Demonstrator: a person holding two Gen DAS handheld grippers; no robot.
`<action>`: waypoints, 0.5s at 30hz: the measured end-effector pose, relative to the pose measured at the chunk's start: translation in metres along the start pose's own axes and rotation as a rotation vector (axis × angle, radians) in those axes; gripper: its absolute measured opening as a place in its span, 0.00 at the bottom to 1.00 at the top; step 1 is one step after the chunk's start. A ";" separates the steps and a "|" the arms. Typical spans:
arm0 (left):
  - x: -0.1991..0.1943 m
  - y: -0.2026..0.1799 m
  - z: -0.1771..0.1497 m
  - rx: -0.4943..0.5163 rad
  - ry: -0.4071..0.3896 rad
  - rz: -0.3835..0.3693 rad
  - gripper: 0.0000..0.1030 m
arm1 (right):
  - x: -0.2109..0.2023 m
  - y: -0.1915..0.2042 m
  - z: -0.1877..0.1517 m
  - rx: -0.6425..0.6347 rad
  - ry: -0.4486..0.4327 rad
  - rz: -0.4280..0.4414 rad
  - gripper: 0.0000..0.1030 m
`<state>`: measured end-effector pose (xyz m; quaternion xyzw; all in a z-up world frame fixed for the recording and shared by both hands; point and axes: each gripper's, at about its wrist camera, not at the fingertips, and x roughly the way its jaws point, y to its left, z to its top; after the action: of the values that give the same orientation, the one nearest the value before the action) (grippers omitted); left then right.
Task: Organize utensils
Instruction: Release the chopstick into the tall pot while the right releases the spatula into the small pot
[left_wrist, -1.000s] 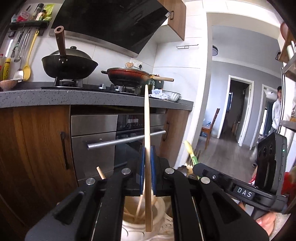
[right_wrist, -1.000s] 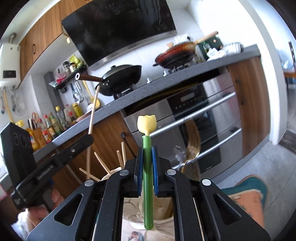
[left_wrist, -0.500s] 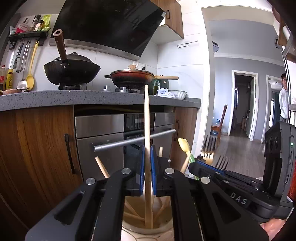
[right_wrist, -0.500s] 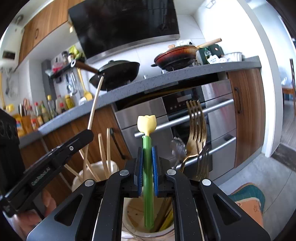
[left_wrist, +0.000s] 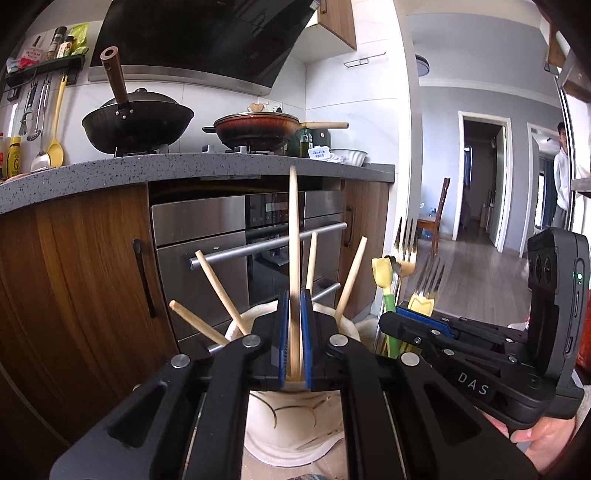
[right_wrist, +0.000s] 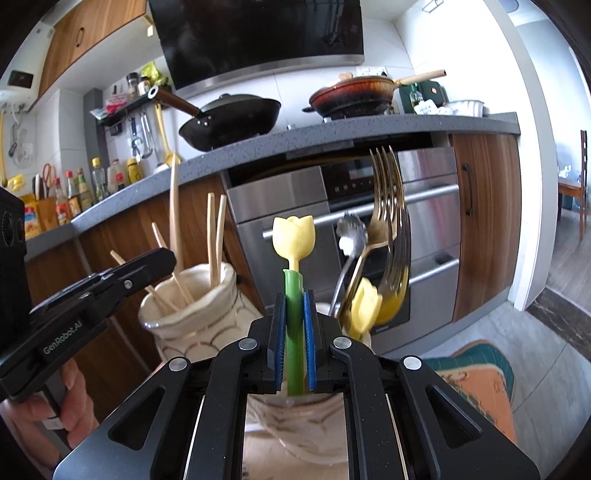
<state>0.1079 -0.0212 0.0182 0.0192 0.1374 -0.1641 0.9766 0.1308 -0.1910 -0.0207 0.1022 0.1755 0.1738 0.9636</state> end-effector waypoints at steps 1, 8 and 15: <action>0.000 -0.001 0.000 0.007 0.004 0.001 0.06 | 0.000 0.000 -0.001 0.003 0.004 -0.002 0.10; -0.021 -0.001 0.000 -0.010 0.026 0.000 0.20 | -0.019 0.000 -0.004 0.009 0.022 0.003 0.26; -0.057 0.005 -0.034 -0.039 0.089 0.018 0.24 | -0.055 0.008 -0.040 -0.053 0.107 -0.050 0.26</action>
<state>0.0485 0.0041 0.0017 0.0085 0.1839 -0.1514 0.9712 0.0654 -0.1987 -0.0384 0.0627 0.2244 0.1597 0.9593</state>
